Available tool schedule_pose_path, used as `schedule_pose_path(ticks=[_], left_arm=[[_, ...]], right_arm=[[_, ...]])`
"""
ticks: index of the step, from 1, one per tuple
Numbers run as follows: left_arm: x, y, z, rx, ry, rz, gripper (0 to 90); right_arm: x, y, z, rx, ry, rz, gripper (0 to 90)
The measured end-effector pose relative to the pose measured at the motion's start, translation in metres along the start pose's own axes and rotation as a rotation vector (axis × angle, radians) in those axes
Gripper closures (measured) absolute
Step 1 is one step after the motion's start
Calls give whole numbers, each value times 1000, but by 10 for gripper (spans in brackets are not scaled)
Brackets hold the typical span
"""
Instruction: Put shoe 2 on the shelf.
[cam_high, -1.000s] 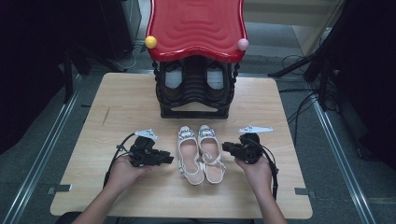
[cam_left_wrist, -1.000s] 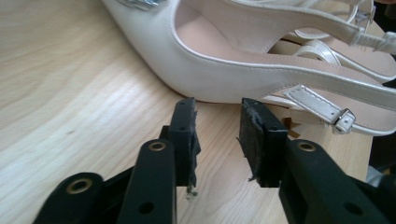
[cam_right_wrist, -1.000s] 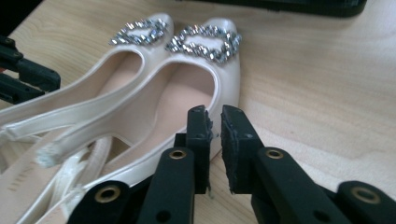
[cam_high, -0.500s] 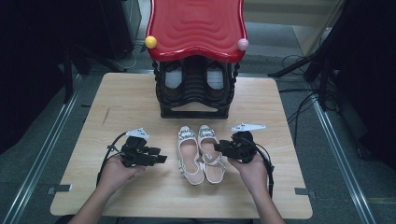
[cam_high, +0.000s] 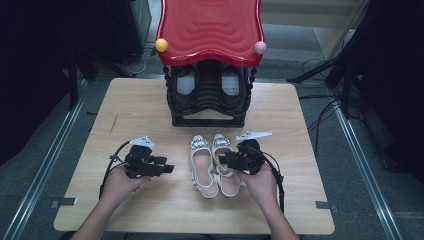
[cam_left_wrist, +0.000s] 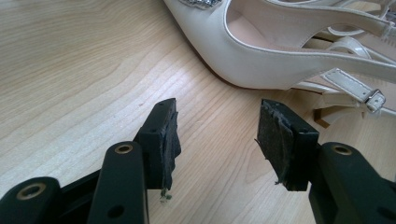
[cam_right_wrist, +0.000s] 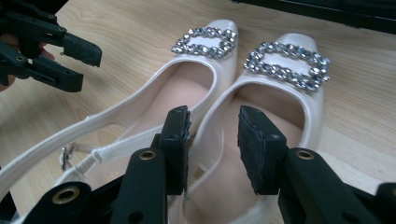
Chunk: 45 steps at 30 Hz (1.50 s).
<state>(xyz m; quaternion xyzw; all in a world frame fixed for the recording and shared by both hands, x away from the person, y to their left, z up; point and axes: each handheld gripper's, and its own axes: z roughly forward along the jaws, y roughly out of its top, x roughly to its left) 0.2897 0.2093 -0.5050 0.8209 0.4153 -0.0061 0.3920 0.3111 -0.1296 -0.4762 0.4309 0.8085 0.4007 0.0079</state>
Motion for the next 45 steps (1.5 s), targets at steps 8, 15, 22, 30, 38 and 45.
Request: schedule_pose_path(ticks=[8,15,22,30,38,45], left_arm=[[4,0,-2,-10,3,-8,479],[4,0,0,0,4,-4,475],[4,0,-1,-10,-3,-12,476],[5,0,-2,-13,-2,-13,476],[5,0,-2,-15,2,-10,475],[5,1,-3,-24,5,-9,475]], right_arm=[[7,8,9,19,1,-3,647],[11,16,25,78,-16,11,586],[13,21,40,159,-42,15,526],[23,24,52,236,-108,-16,542],[23,20,62,319,-150,-23,624],[22,20,67,321,-177,-15,738]])
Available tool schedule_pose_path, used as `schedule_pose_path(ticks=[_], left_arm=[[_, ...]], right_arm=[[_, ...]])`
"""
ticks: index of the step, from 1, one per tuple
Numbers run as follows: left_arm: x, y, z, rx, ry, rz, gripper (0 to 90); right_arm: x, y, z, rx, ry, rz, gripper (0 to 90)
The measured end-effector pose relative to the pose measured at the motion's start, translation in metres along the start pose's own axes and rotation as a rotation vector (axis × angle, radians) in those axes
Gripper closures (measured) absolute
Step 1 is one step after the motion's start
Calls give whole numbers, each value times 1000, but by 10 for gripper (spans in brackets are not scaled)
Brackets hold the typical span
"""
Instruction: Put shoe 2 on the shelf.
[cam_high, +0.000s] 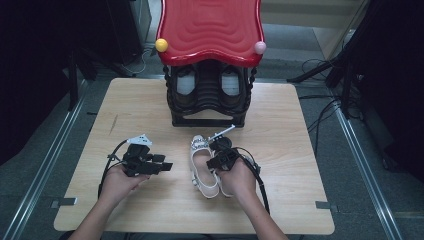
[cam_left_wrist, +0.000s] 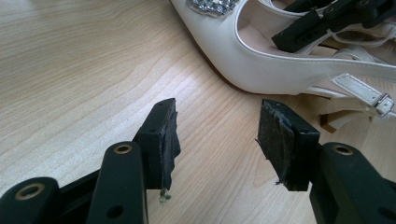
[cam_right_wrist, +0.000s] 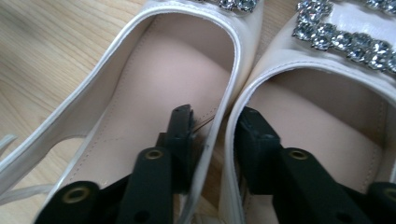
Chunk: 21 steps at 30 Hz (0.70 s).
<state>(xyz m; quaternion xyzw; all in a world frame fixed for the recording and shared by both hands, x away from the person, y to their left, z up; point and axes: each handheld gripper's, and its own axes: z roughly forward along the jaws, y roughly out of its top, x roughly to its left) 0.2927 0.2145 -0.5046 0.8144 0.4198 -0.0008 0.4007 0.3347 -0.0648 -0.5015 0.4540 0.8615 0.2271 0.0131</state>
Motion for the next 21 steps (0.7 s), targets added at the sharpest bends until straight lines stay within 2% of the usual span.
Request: schedule_pose_path(ticks=[4,7,12,15,18,21], left_arm=[[1,0,-1,-7,3,-5,474],[3,0,-2,-14,8,-5,473],[4,0,-2,-11,9,-9,472],[4,0,-2,-13,9,-12,471],[5,0,-3,-14,16,-13,470],[6,-1,-4,-15,19,-12,469]], right_arm=[[-4,-1,-1,0,17,21,794],[-3,-1,-1,-1,7,8,822],[-8,-1,-5,12,40,4,845],[-8,0,-8,23,39,-25,850],[-11,2,-10,32,60,-70,851],[-14,5,-14,64,74,-111,856]])
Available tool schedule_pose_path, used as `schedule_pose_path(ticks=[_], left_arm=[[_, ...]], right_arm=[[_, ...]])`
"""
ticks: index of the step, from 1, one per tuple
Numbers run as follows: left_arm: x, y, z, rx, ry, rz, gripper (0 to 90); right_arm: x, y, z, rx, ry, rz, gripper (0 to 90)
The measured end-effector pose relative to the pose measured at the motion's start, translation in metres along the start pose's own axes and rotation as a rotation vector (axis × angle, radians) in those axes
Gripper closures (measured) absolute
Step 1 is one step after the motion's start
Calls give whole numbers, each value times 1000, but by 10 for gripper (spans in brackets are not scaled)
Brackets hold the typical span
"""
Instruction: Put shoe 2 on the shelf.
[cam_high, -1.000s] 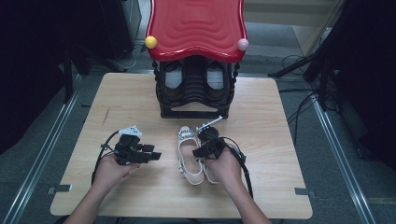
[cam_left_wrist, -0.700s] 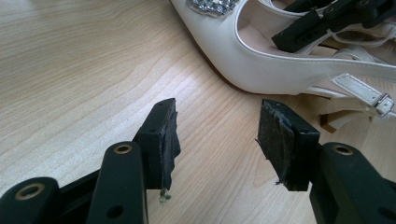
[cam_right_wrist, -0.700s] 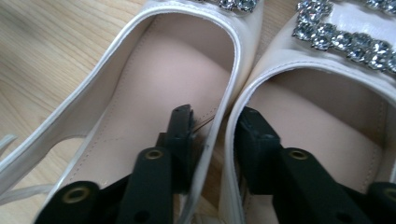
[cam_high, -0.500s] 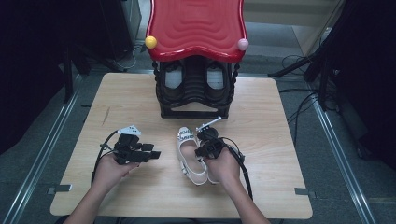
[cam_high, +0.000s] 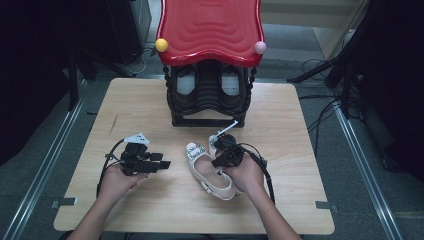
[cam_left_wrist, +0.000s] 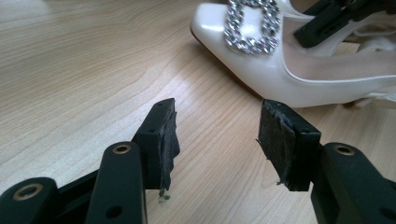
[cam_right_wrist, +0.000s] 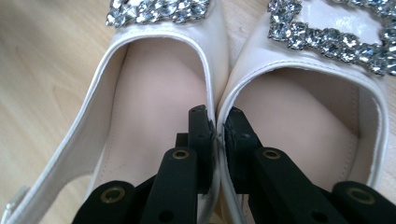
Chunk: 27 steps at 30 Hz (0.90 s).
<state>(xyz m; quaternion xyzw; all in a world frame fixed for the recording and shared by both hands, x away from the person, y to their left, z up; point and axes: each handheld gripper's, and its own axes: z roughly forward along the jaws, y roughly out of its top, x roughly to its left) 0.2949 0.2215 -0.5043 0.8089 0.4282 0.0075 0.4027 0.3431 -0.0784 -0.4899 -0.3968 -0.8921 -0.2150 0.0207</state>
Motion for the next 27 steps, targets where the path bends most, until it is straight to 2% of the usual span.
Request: schedule_pose_path(ticks=[7,9,16,19,23,27], left_arm=[[3,-1,-2,-3,7,-3,469],[4,-1,-3,-11,8,-9,469],[12,-3,-8,-20,25,-22,469],[14,-3,-11,-33,31,-25,470],[15,-3,-12,-42,39,-30,470],[14,-3,-10,-36,40,-22,470]], right_arm=[[-5,8,-14,-21,25,-125,861],[-7,13,-20,-21,44,-134,861],[-9,25,-39,-8,109,-235,859],[-10,31,-48,0,142,-262,858],[-5,41,-64,10,133,-347,856],[1,51,-77,20,153,-421,856]])
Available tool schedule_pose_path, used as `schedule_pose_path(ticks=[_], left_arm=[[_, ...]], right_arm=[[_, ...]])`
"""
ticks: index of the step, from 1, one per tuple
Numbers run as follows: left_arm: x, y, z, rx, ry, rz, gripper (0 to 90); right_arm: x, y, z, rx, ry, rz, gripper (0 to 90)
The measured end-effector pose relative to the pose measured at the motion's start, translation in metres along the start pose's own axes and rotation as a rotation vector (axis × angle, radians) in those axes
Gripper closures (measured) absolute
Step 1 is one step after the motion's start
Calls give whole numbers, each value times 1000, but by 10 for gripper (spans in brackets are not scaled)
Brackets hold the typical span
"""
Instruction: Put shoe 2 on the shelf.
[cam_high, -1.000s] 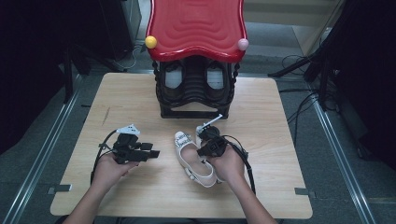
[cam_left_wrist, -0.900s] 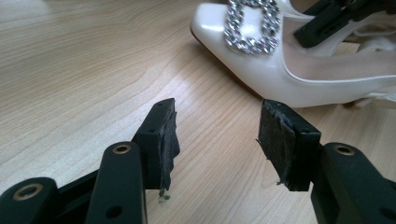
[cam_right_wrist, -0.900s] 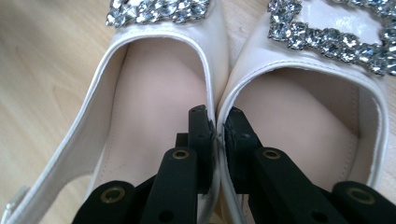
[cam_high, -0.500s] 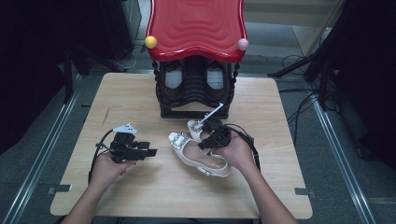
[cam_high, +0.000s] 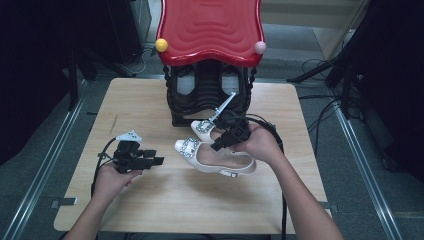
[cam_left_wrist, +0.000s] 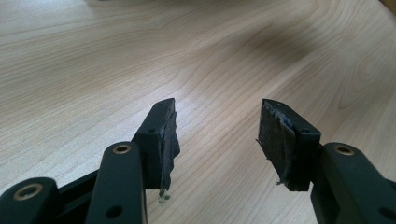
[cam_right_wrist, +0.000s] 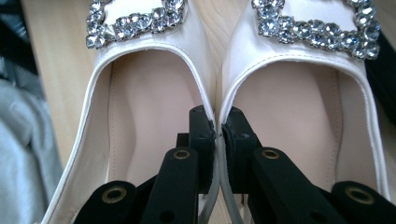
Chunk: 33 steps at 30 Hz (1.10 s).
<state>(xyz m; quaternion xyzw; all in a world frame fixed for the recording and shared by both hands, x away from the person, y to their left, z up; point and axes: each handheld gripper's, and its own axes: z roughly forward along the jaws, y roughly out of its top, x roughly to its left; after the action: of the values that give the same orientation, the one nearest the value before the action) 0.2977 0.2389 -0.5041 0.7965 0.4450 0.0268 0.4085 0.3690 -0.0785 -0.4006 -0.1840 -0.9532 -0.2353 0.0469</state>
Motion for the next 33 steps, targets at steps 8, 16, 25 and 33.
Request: schedule_pose_path(ticks=[8,16,25,33], left_arm=[[1,0,-1,-7,3,-3,469],[0,0,-2,-25,16,1,470],[-1,1,-2,-24,13,-1,470],[0,0,-2,-22,13,0,471]], right_arm=[[11,28,-22,-2,35,-114,852],[14,55,-55,-34,56,-172,849],[12,82,-114,-106,25,-202,847],[5,101,-158,-238,38,-198,846]])
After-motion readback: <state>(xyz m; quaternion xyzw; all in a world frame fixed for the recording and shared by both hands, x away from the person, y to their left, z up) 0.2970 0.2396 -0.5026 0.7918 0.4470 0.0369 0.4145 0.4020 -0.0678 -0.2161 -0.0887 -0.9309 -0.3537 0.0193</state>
